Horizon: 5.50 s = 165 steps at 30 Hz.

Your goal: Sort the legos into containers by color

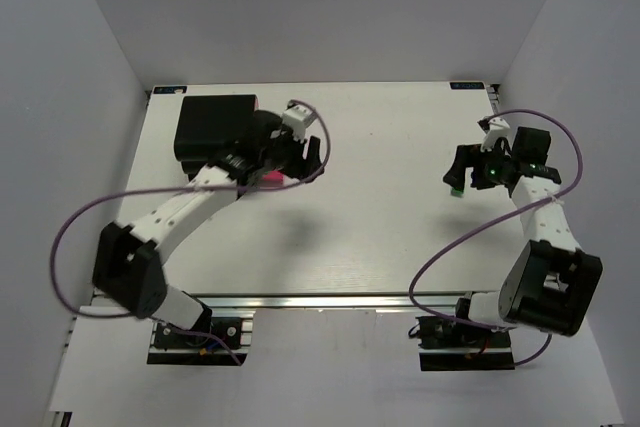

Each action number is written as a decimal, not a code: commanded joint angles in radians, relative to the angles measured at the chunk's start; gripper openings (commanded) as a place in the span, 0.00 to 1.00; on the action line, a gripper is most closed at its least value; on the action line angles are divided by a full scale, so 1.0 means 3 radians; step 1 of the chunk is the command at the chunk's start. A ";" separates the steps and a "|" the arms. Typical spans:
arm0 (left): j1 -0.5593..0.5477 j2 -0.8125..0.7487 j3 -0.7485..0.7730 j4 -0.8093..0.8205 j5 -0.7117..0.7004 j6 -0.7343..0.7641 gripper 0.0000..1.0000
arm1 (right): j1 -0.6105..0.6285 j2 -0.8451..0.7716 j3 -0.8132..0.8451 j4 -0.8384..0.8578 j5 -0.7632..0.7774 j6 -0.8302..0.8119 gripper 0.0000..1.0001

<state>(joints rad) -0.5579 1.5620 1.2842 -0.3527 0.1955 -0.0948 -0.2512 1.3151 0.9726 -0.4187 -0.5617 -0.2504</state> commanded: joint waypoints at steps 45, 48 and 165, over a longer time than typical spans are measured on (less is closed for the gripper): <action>0.0009 -0.2614 -0.1627 0.0659 -0.0340 0.0260 0.87 | 0.0602 0.1778 0.0874 0.0051 0.1721 0.0421 0.00; 0.0009 -0.2665 -0.1657 0.0690 -0.0365 0.0275 0.87 | 0.0785 0.1701 0.0996 -0.0087 0.1133 0.0212 0.00; -0.0176 0.2699 0.2045 -0.1509 -0.3459 -0.0604 0.78 | 0.0045 0.0131 0.0235 0.0618 -0.1870 0.1131 0.00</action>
<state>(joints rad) -0.6418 2.3661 1.9171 -0.7570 -0.8066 -0.2531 -0.2256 1.3697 1.0458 -0.2584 -1.0931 0.0795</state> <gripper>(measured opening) 0.777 0.012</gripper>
